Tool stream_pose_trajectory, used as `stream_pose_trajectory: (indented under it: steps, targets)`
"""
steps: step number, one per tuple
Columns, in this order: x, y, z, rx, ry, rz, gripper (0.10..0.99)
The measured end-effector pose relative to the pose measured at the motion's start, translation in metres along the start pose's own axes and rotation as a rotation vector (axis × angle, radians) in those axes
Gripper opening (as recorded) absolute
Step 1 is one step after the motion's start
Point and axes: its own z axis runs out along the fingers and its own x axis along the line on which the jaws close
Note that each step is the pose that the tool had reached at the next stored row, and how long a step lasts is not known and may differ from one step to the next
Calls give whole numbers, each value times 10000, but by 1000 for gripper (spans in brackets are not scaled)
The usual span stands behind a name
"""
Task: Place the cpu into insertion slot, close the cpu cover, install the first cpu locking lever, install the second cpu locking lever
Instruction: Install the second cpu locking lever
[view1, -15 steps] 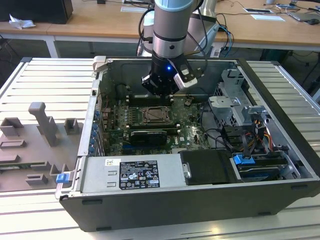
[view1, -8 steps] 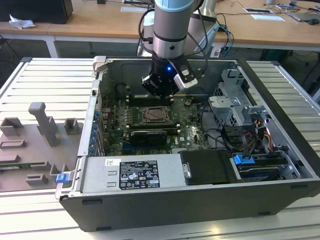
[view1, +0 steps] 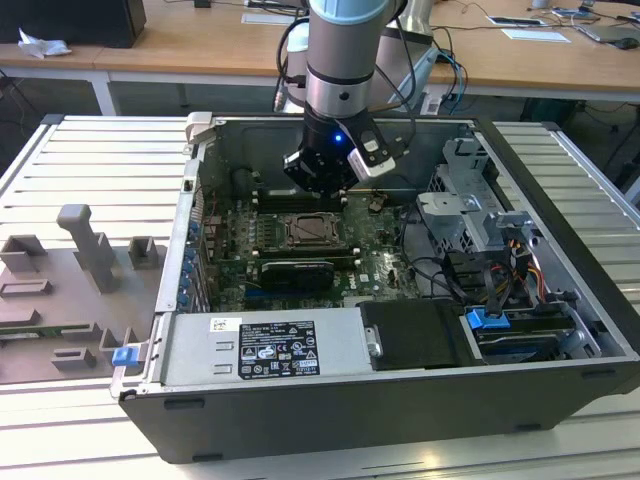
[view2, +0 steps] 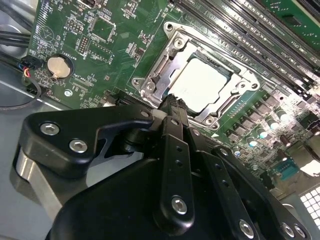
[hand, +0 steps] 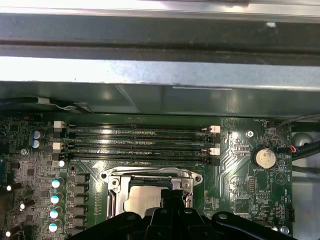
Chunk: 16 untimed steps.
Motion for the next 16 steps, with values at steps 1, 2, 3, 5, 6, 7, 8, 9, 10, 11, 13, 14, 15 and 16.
stream_pose_trajectory:
  steps: [1, 2, 3, 5, 6, 7, 8, 9, 10, 11, 13, 14, 15, 16]
  targets:
    - [0, -4, 0, 0, 0, 0, 106]
    - [0, -9, -1, 1, 1, -2, 106]
    - [0, -13, -1, 1, 1, -1, 106]
    - [1, -36, -3, 0, 0, 0, 106]
    - [1, -49, -4, 0, 0, 0, 106]
    - [2, -64, -5, 0, 0, -1, 106]
    - [2, -78, -6, 0, 1, 0, 106]
    - [3, -98, -6, 0, 0, 0, 106]
    - [3, -114, -7, -1, 0, -1, 106]
    - [4, -135, -7, 0, 0, 0, 106]
    - [6, -193, -9, 0, 0, 1, 106]
    - [7, -239, -11, -1, 0, 0, 106]
    - [8, -275, -12, -1, 0, 1, 106]
    - [8, -307, -13, -1, -1, 0, 106]
